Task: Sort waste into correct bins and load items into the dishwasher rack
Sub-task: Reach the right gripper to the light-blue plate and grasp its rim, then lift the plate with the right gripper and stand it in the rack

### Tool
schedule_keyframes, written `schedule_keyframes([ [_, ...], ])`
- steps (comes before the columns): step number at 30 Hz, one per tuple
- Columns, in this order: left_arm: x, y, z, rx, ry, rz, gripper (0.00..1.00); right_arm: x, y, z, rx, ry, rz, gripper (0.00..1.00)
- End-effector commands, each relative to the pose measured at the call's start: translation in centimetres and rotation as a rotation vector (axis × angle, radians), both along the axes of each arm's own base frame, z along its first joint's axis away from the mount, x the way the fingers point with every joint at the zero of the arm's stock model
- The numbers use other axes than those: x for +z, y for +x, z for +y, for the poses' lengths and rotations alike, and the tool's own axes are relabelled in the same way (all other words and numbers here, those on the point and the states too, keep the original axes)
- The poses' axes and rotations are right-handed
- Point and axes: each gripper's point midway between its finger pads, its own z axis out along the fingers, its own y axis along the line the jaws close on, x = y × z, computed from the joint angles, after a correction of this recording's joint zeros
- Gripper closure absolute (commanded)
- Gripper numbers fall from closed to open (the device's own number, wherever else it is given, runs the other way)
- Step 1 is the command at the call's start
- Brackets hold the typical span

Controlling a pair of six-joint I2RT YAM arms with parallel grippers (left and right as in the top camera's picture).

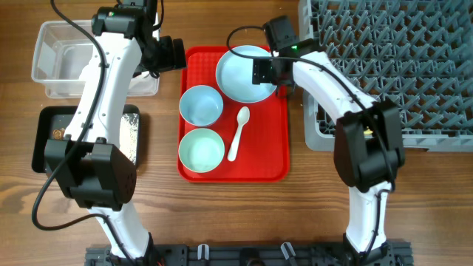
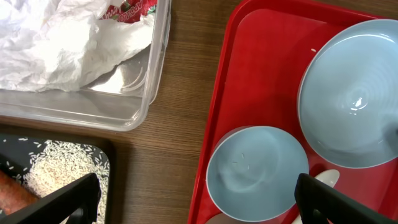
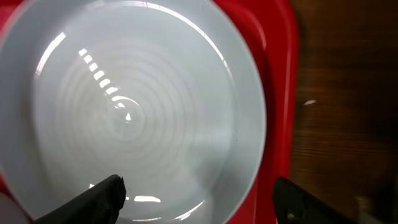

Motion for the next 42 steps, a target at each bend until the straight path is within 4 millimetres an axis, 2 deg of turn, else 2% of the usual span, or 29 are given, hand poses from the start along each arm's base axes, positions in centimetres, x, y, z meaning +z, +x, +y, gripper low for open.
schedule_keyframes([
  [1,1.1,0.1,0.4,0.027,-0.004,-0.030,0.00,-3.4,-0.8,0.2,0.011,-0.022,0.069,0.23],
  [7,1.1,0.1,0.4,0.028,-0.004,-0.031,0.00,-4.7,-1.0,0.1,0.008,-0.034,0.088,0.26],
  [10,1.1,0.1,0.4,0.027,-0.004,-0.031,0.00,-5.6,-1.0,0.0,0.009,-0.043,0.100,0.32],
  [11,1.1,0.1,0.4,0.028,-0.004,-0.031,0.00,-5.9,-1.1,-0.1,0.009,-0.045,0.106,0.38],
  [15,1.1,0.1,0.4,0.027,-0.004,-0.031,0.00,-6.3,-1.0,-0.4,0.002,-0.061,0.106,0.73],
  [19,1.1,0.1,0.4,0.027,-0.004,-0.031,0.00,-6.2,-0.5,-0.6,-0.005,-0.058,0.090,0.96],
  [24,1.1,0.1,0.4,0.027,-0.004,-0.031,0.00,-5.2,0.5,-1.5,-0.029,-0.048,0.068,0.96],
  [30,1.1,0.1,0.4,0.027,-0.004,-0.031,0.00,0.5,3.5,-3.4,-0.073,-0.018,-0.043,0.96],
  [36,1.1,0.1,0.4,0.027,-0.004,-0.031,0.00,8.7,5.8,-5.3,-0.089,-0.006,-0.216,0.96],
  [40,1.1,0.1,0.4,0.027,-0.004,-0.031,0.00,14.6,6.1,-7.9,-0.130,-0.053,-0.344,0.96],
  [42,1.1,0.1,0.4,0.027,-0.004,-0.031,0.00,18.2,5.9,-10.0,-0.165,-0.112,-0.426,0.96],
])
